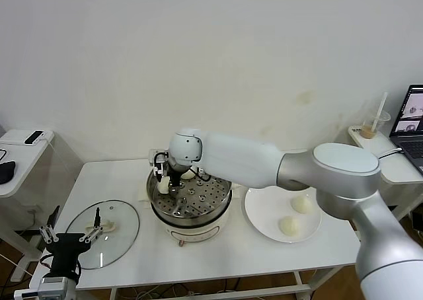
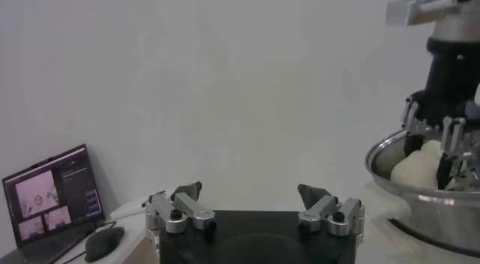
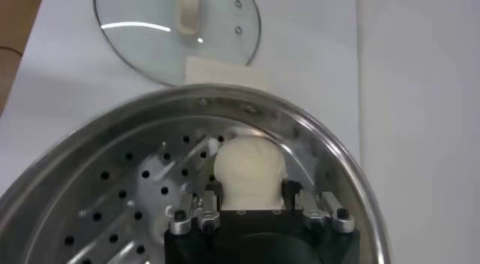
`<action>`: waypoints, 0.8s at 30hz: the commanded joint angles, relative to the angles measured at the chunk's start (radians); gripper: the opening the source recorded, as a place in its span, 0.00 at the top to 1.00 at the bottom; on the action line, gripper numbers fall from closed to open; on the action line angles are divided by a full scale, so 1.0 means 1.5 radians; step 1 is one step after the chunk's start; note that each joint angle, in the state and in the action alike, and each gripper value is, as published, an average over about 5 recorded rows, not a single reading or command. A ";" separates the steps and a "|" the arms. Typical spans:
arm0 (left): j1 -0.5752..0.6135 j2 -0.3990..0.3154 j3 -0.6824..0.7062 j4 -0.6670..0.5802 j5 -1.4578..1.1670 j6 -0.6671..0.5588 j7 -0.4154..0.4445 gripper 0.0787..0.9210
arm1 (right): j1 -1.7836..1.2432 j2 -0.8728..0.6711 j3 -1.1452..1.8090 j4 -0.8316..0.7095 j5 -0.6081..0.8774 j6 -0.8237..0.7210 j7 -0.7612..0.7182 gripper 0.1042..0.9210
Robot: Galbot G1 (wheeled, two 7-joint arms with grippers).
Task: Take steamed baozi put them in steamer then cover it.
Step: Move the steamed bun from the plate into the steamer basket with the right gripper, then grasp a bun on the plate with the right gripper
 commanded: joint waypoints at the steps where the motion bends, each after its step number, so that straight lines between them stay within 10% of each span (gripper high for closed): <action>1: -0.001 0.001 0.000 0.002 -0.001 0.000 0.000 0.12 | -0.014 0.023 -0.004 -0.024 -0.001 -0.013 0.005 0.49; 13: -0.004 0.005 0.001 -0.001 -0.006 0.002 0.002 0.12 | 0.108 -0.090 0.006 0.085 -0.003 0.010 -0.102 0.14; 24: -0.002 0.009 0.007 -0.008 -0.015 0.014 0.005 0.12 | 0.220 -0.345 -0.044 0.273 -0.058 0.080 -0.217 0.12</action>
